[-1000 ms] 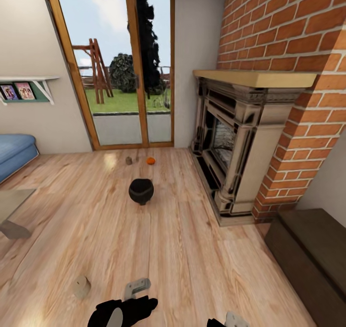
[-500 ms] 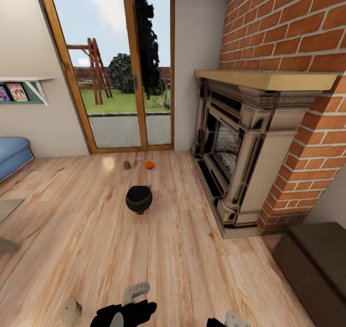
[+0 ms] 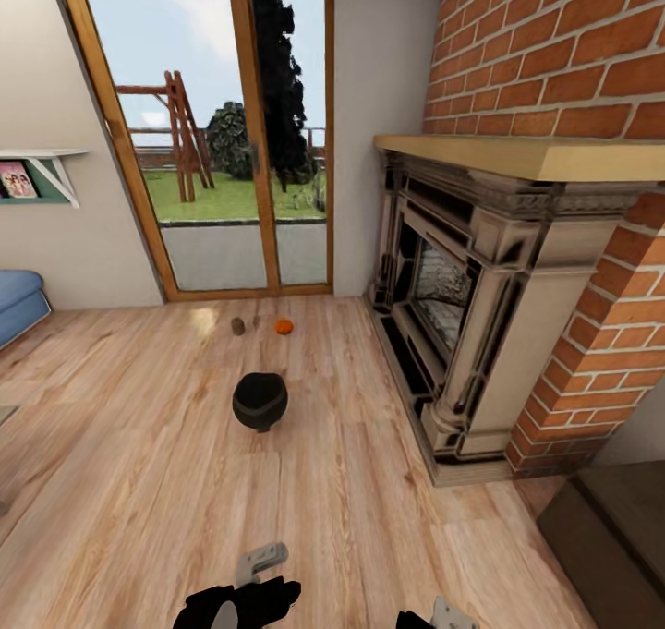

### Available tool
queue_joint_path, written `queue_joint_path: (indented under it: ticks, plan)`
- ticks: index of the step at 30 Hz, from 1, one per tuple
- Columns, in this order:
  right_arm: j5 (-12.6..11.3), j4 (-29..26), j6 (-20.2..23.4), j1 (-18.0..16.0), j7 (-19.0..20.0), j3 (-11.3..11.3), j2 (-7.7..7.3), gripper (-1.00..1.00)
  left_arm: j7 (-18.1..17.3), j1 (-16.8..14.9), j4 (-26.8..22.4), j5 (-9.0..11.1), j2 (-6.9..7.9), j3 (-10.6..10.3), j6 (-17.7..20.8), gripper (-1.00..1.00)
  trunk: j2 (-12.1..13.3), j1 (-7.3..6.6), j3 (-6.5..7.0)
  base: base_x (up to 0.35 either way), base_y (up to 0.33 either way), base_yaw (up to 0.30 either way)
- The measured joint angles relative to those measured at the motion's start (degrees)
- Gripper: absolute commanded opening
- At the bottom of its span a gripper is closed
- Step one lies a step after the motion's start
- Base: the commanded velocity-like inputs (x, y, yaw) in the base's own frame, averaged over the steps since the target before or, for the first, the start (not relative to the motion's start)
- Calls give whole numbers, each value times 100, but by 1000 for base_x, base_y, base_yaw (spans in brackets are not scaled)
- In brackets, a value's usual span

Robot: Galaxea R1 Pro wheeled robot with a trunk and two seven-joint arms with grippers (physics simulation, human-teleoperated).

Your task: Place each of the two pumpkins and all three candles from the living room inside a cabinet in the living room (use any cabinet), then make sure every cabinet is closed, and position the cauldron so it is next to a table in the living room.

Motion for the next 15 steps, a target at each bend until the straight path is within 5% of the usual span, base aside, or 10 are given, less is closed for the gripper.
queue_joint_path:
  ticks: [15]
  plan:
    - [0, -1, 0, -1, -16, -7, 2, 100, 0, 1, 1, -11, 0, -4, 0, 100, 0, 2, 0, 292, -63, 23]
